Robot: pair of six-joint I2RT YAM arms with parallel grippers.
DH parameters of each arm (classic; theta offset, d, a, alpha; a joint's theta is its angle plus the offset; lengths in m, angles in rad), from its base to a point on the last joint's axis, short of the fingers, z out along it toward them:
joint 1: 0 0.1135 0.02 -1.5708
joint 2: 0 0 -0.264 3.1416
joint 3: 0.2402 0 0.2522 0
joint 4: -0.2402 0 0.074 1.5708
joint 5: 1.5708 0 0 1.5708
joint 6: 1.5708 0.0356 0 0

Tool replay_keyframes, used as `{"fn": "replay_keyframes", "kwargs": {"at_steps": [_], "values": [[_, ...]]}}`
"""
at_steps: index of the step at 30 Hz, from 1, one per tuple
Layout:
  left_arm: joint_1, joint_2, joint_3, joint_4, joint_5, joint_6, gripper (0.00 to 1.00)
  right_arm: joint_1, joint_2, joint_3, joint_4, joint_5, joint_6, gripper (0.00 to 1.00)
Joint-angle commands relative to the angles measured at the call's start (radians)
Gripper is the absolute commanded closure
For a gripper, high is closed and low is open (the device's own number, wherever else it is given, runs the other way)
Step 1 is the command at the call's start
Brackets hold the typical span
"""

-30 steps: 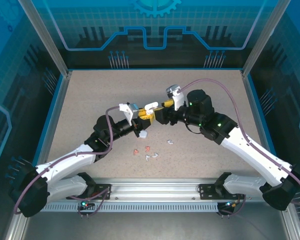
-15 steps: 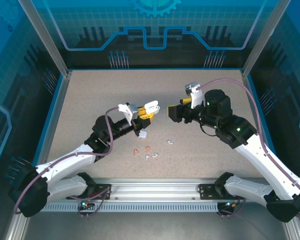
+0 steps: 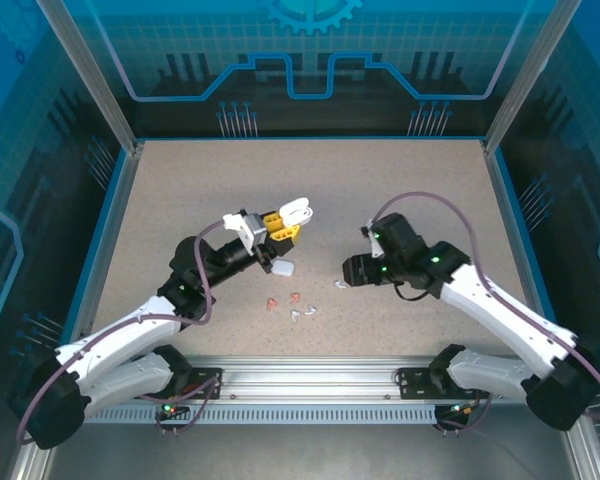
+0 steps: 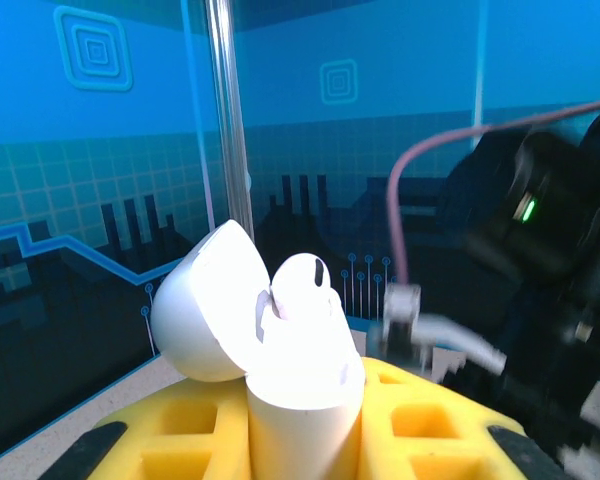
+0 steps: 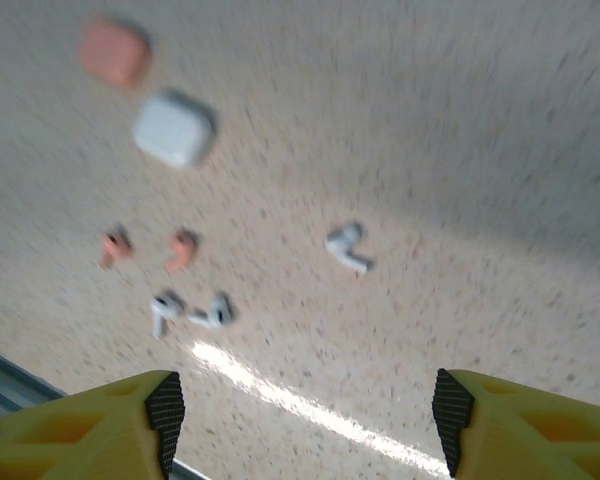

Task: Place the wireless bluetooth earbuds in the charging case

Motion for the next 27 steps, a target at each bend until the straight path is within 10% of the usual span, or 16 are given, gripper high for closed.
{"fn": "replay_keyframes", "kwargs": {"at_steps": [1,12,27], "values": [[-0.006,-0.033,-0.020,-0.005,-0.010,0.014,1.00,0.057,0.126,-0.003,-0.008,-0.010,0.019,0.31],[-0.006,-0.131,-0.041,-0.113,-0.033,0.016,1.00,0.077,0.533,0.211,-0.064,0.010,-0.174,0.31],[-0.006,-0.137,-0.043,-0.140,-0.040,0.027,1.00,0.067,0.691,0.233,0.003,0.031,-0.191,0.30]]}}
